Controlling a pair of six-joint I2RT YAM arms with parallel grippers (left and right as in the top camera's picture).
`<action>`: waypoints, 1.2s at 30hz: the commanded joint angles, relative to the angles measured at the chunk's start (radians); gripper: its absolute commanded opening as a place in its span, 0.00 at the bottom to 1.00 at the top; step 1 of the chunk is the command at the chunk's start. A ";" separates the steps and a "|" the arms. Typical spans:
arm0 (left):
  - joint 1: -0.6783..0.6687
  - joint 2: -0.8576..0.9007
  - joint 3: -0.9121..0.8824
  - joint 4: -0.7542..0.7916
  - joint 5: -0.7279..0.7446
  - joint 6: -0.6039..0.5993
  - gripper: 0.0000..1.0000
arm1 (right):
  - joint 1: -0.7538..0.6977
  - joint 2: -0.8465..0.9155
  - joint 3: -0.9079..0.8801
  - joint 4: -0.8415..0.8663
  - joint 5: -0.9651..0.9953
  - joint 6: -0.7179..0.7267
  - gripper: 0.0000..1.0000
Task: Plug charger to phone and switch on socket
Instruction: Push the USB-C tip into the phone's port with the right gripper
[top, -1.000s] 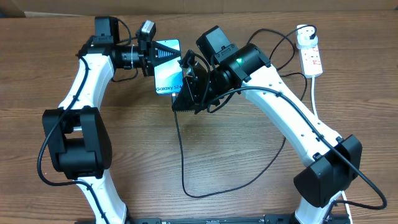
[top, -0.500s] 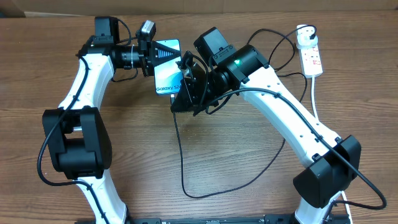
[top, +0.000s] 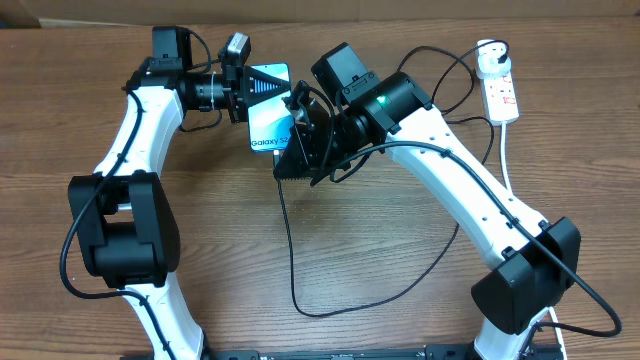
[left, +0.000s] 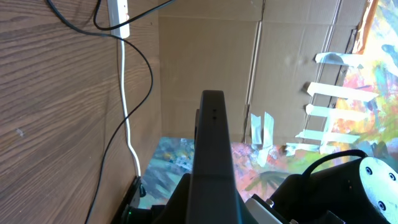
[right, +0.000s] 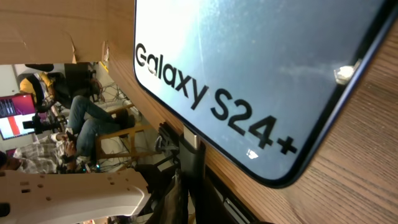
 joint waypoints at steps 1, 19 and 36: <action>-0.007 -0.007 0.010 0.000 0.024 0.019 0.04 | 0.008 0.015 0.025 0.003 -0.006 0.000 0.04; -0.007 -0.007 0.010 0.000 0.024 0.019 0.04 | 0.000 0.017 0.025 0.022 -0.016 0.000 0.03; -0.007 -0.007 0.010 0.000 0.034 0.019 0.04 | -0.028 0.017 0.025 0.020 -0.005 -0.001 0.04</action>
